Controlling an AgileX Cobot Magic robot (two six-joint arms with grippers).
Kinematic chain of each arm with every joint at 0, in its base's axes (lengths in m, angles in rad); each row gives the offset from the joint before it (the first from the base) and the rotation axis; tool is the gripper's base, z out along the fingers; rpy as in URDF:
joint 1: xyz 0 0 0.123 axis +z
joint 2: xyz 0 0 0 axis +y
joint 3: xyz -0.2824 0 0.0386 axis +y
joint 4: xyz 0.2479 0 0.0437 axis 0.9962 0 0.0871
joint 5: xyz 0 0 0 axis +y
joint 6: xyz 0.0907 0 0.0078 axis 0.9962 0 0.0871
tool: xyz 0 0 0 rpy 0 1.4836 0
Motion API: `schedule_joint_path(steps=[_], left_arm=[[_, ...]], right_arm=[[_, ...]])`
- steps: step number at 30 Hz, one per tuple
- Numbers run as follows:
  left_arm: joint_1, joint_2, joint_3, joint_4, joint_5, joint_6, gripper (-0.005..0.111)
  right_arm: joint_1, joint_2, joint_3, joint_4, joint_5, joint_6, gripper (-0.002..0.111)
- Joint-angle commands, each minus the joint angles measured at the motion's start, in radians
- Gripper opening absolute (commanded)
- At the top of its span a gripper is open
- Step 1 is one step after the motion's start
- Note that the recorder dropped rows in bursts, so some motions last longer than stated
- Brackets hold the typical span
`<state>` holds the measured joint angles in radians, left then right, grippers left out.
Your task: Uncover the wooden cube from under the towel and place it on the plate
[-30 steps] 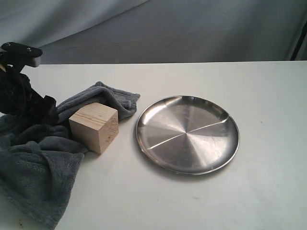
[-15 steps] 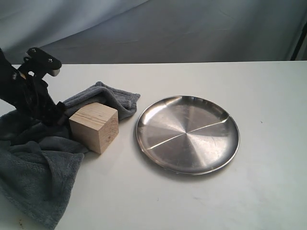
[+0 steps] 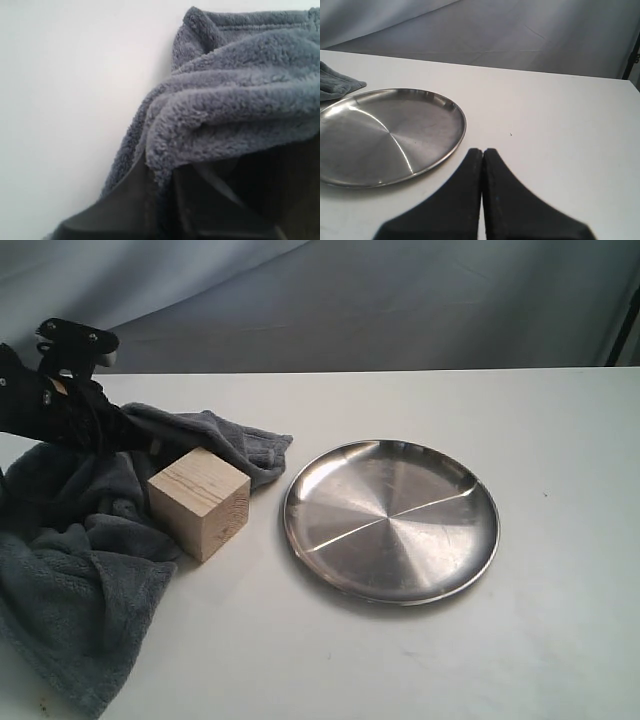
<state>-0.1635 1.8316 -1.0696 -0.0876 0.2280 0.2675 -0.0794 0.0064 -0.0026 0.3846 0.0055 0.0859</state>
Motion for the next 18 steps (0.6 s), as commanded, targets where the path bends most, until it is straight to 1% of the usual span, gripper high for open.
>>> schedule_joint_path(steps=[1, 5, 8, 18], left_arm=[[0.017, -0.002, -0.006, -0.007, -0.046, -0.068, 0.0], [0.078, -0.002, -0.006, -0.007, -0.042, -0.222, 0.0], [0.122, 0.002, -0.006, -0.007, -0.005, -0.283, 0.0], [0.263, 0.103, -0.006, -0.003, 0.238, -0.451, 0.0]], right_arm=[[0.0, -0.006, 0.003, 0.005, 0.012, 0.004, 0.003], [0.0, -0.006, 0.003, 0.005, 0.012, 0.004, 0.003], [0.0, -0.006, 0.003, 0.005, 0.012, 0.004, 0.003], [0.0, -0.006, 0.003, 0.005, 0.012, 0.004, 0.003]])
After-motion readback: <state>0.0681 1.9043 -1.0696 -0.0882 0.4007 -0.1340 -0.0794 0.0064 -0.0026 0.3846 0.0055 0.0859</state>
